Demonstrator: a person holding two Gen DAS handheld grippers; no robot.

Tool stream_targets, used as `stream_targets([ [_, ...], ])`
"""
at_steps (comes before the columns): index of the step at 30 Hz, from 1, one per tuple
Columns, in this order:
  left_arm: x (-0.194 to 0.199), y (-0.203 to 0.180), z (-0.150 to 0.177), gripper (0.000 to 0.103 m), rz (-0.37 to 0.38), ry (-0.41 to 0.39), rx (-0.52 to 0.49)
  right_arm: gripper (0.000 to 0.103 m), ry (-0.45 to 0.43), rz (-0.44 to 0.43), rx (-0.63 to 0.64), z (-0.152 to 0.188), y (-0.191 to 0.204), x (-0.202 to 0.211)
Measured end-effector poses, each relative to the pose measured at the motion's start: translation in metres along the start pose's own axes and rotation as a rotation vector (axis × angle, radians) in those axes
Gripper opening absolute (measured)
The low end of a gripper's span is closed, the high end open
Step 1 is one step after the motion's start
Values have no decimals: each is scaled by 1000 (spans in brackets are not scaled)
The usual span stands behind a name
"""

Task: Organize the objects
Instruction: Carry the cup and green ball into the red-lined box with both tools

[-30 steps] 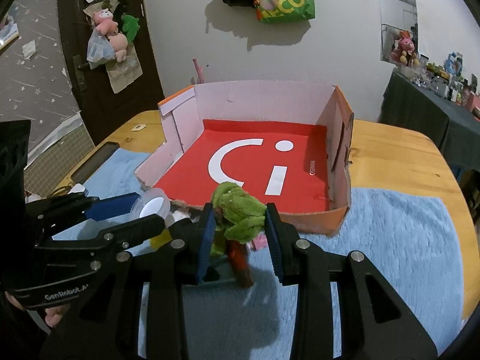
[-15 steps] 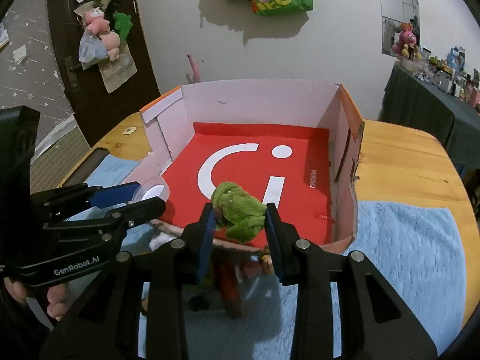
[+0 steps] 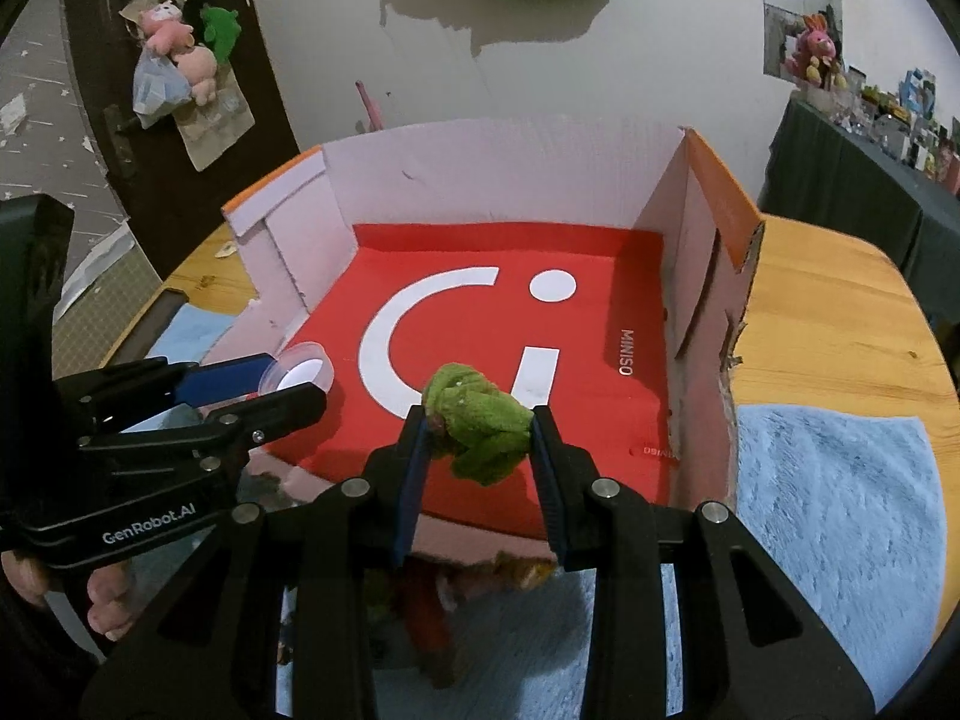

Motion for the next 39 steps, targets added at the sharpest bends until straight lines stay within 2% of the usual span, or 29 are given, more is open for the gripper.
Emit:
stream_targets([
  [24, -34, 8, 0, 42, -4, 101, 6, 32, 115, 25, -24, 0, -12, -45],
  [39, -36, 9, -1, 43, -5, 101, 11, 32, 136, 41, -25, 4, -17, -48],
])
Point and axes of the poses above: each gripper's, at about its wrist camera, not at the fingertips, and x roughly against the way its jaws point, y to its left, z to its underside, the point moved 6 cm from there along -x, roughly the way its jaws point, and after that the axes turned 5 degrees about -z, right-handed, at the moved point
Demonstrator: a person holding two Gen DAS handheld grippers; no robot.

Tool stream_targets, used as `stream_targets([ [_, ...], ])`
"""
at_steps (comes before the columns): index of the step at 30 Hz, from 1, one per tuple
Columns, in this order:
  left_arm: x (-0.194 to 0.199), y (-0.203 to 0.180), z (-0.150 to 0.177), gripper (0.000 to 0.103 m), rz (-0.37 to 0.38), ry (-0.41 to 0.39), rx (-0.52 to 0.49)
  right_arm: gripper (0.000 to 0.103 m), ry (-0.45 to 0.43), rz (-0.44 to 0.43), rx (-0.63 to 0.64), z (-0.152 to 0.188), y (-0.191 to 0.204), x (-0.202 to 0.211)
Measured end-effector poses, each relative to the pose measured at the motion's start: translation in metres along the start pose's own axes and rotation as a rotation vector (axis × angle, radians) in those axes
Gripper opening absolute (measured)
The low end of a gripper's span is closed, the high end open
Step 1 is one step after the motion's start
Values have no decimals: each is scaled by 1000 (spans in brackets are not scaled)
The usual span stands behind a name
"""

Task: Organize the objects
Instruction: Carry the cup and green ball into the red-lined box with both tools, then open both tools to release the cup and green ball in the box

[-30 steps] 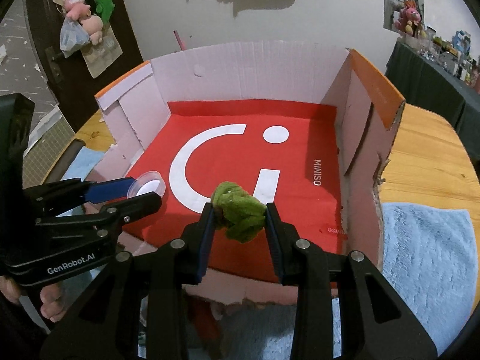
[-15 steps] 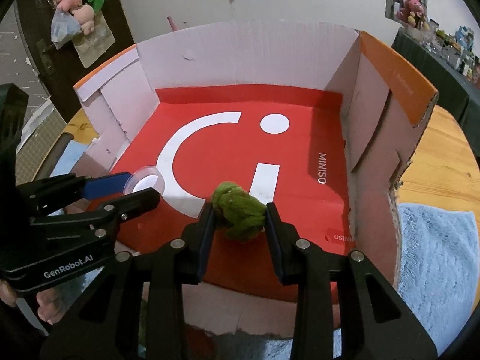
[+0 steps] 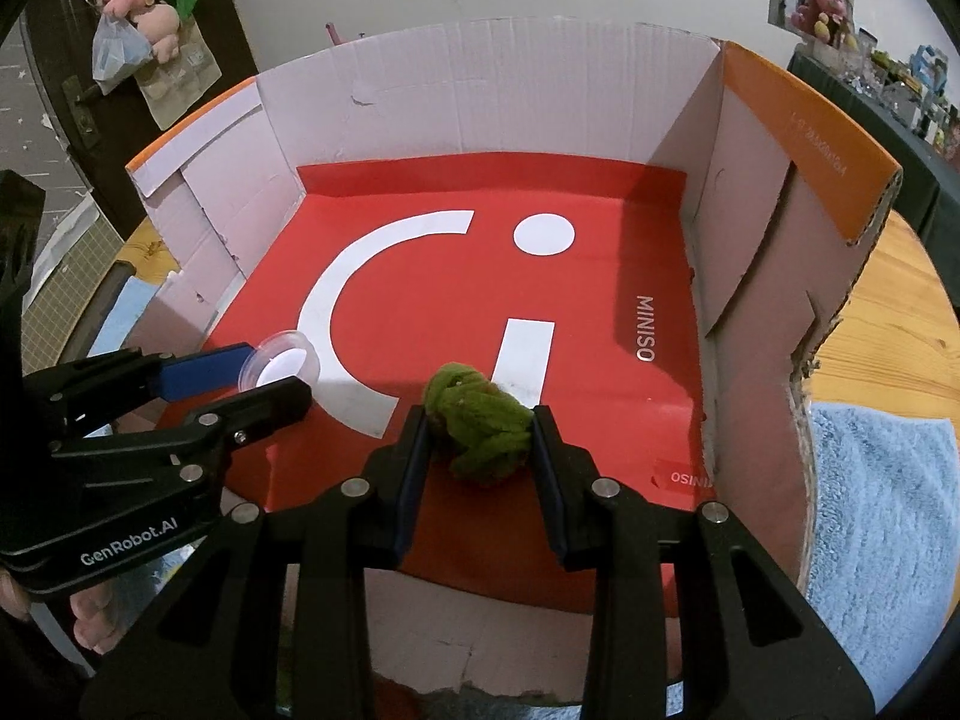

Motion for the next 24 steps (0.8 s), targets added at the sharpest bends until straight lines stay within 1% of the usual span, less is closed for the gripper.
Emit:
stream_targets([
  [2, 0, 0, 0, 43, -1, 0, 0, 34, 0, -4, 0, 0, 0, 1],
  [7, 0, 0, 0, 43, 3, -1, 4, 34, -2, -1, 1, 1, -1, 1],
  [11, 1, 0, -1, 49, 3, -5, 2, 35, -2, 6, 4, 1, 0, 3],
  [13, 2, -1, -1, 52, 0, -11, -3, 38, -7, 2, 5, 1, 1, 4],
  [15, 4, -3, -1, 56, -2, -18, -8, 44, -13, 3, 8, 0, 3, 4],
  [22, 13, -5, 0, 59, -9, -39, -19, 46, -36, 1, 9, 2, 6, 14],
  [24, 16, -6, 1, 60, -12, -46, -22, 49, -42, 1, 11, 3, 7, 18],
])
Point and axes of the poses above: each gripper's, at about its wrist camera, not at the fingertips, and x roughly against the way its jaws point, y to its left, z to its underside, the point moved 6 cm from there along -x, roughly the way its jaws point, and after that the axes turned 5 degrees about -z, right-handed, at the moved point
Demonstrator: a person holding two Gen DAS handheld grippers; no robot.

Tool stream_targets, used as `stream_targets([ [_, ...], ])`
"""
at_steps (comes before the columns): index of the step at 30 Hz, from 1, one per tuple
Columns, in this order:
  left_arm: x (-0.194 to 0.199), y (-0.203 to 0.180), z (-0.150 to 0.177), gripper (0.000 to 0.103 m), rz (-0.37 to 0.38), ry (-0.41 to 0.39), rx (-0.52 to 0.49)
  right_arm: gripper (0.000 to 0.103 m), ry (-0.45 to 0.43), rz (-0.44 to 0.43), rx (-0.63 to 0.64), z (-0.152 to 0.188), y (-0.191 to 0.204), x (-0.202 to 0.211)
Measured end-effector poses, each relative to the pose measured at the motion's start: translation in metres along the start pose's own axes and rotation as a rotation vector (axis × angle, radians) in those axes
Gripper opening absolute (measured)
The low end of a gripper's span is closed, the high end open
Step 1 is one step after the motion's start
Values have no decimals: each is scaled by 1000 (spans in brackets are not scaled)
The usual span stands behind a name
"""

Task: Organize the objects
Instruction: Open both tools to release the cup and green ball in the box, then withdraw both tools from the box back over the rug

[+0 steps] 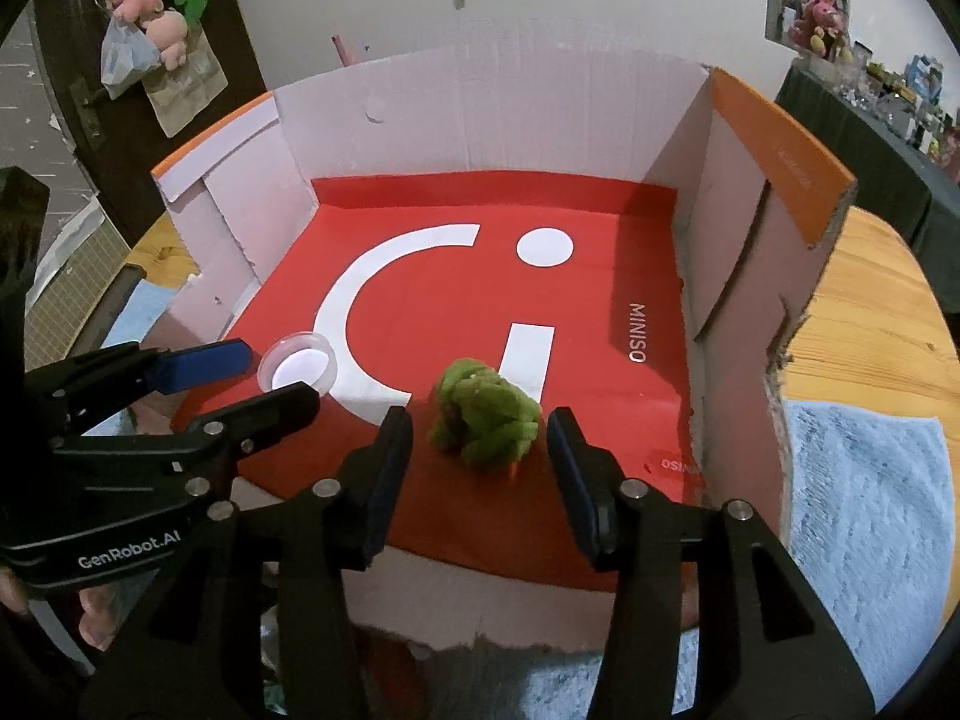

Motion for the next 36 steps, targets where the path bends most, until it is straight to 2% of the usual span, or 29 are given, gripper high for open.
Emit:
stream_targets([
  [6, 16, 3, 2, 76, -36, -41, 7, 52, -28, 1, 4, 4, 3, 17],
  [7, 18, 4, 3, 76, -37, -46, 11, 53, -34, 4, 5, 5, 4, 20],
  [9, 24, 6, 5, 77, -42, -55, 16, 64, -45, 12, 13, 7, 6, 25],
  [16, 44, 9, 17, 84, -64, -84, 20, 66, -73, 19, 32, 18, 14, 47],
  [18, 51, 8, 21, 90, -66, -94, 19, 71, -79, 21, 35, 21, 15, 52],
  [22, 61, 7, 28, 91, -75, -110, 13, 74, -101, 31, 43, 30, 19, 65],
  [24, 64, 6, 33, 91, -77, -111, 7, 79, -108, 31, 44, 33, 20, 70],
  [32, 78, 4, 46, 99, -82, -130, 3, 82, -118, 42, 44, 48, 24, 83],
  [36, 82, 3, 51, 99, -82, -135, 1, 88, -122, 45, 49, 54, 26, 88],
])
Point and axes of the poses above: each gripper's, at about its wrist camera, not at the fingertips, and x roughly against the way its jaws point, y to its left, z to its underside, the point moved 6 cm from there along -x, roughly the way its jaws point, and after that the axes turned 5 degrees about -z, right-handed, at the moved point
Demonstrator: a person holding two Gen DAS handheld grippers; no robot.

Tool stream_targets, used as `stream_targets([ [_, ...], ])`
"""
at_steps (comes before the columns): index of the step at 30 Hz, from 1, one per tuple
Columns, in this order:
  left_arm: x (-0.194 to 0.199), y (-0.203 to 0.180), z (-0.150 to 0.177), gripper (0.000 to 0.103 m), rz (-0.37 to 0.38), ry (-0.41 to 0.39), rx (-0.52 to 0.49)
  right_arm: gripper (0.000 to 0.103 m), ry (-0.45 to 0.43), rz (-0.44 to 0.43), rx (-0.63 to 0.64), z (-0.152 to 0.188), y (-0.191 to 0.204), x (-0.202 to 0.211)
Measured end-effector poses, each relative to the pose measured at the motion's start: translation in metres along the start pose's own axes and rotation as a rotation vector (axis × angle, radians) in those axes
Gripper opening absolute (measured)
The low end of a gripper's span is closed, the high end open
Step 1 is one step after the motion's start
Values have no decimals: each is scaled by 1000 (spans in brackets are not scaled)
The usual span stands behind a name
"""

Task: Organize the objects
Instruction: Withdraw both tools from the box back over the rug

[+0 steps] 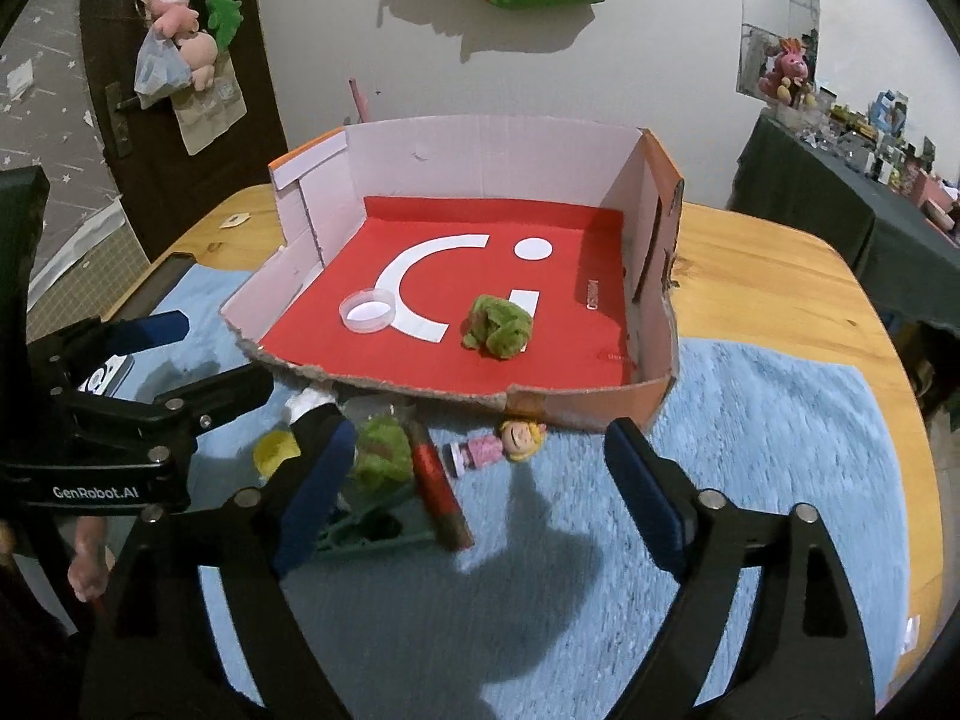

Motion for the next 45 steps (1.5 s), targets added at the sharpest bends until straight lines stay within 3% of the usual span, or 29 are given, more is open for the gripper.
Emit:
stream_targets([
  [12, -1, 0, 26, 101, -3, 23, -7, 89, 12, 12, -9, 24, -1, 5],
  [16, -1, 0, 34, 93, 1, 29, -8, 86, 24, 17, -9, 32, -3, 1],
  [20, -7, 1, 42, 83, 13, 54, -7, 58, 47, 14, -12, 39, -4, -6],
  [24, -14, -1, 48, 76, 17, 83, -20, 48, 70, 12, -2, 44, -4, -16],
  [27, -20, -2, 52, 71, 22, 101, -28, 46, 84, 14, 3, 45, -4, -23],
  [45, -33, -7, 57, 69, 46, 129, -55, 43, 122, -15, 30, 40, 3, -51],
])
Point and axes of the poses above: each gripper's, at about its wrist camera, not at the fingertips, and x roughly against the way its jaws point, y to its left, z to its underside, the point moved 6 cm from there along -x, roughly the way its jaws point, and after that the axes turned 5 degrees about -z, right-handed, at the moved point
